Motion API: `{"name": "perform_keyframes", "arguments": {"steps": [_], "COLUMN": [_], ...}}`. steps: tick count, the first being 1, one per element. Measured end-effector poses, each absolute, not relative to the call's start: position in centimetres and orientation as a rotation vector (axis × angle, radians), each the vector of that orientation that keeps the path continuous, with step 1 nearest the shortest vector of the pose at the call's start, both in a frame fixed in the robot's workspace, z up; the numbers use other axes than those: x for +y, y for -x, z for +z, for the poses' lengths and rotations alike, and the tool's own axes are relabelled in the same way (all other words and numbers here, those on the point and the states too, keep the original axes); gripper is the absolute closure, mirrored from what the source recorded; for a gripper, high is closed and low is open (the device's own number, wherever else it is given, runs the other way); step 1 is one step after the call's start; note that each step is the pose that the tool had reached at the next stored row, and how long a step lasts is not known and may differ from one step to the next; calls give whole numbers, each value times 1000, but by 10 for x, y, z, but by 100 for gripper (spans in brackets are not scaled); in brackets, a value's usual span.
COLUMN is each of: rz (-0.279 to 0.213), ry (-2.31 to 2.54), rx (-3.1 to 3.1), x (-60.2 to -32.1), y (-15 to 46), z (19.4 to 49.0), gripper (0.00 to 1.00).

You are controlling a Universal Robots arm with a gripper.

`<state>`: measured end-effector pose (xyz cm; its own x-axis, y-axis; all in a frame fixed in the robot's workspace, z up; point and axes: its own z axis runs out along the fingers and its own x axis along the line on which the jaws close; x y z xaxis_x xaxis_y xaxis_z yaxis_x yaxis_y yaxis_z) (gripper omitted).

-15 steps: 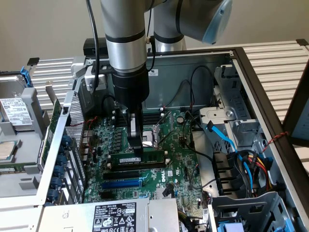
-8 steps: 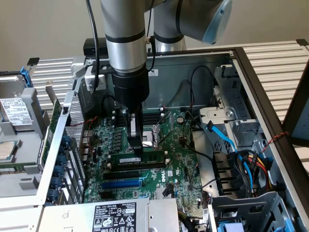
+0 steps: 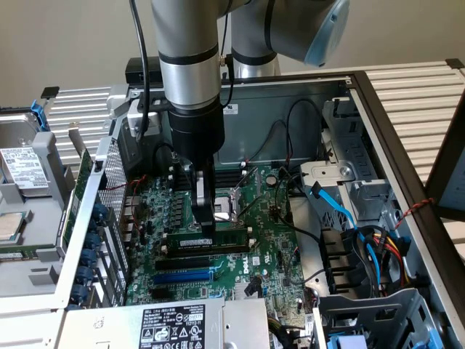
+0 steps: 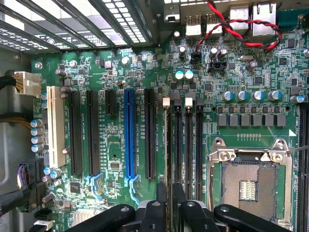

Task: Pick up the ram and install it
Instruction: 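Insert the ram into the slot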

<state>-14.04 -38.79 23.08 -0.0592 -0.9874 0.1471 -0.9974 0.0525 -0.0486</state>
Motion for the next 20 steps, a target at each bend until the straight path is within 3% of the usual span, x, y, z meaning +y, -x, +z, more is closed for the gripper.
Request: {"name": "perform_keyframes", "arguments": {"steps": [20], "rz": [190], "ry": [-2096], "rx": [-2214], "x": [-388], "y": [140], "z": [235], "gripper": [80]}}
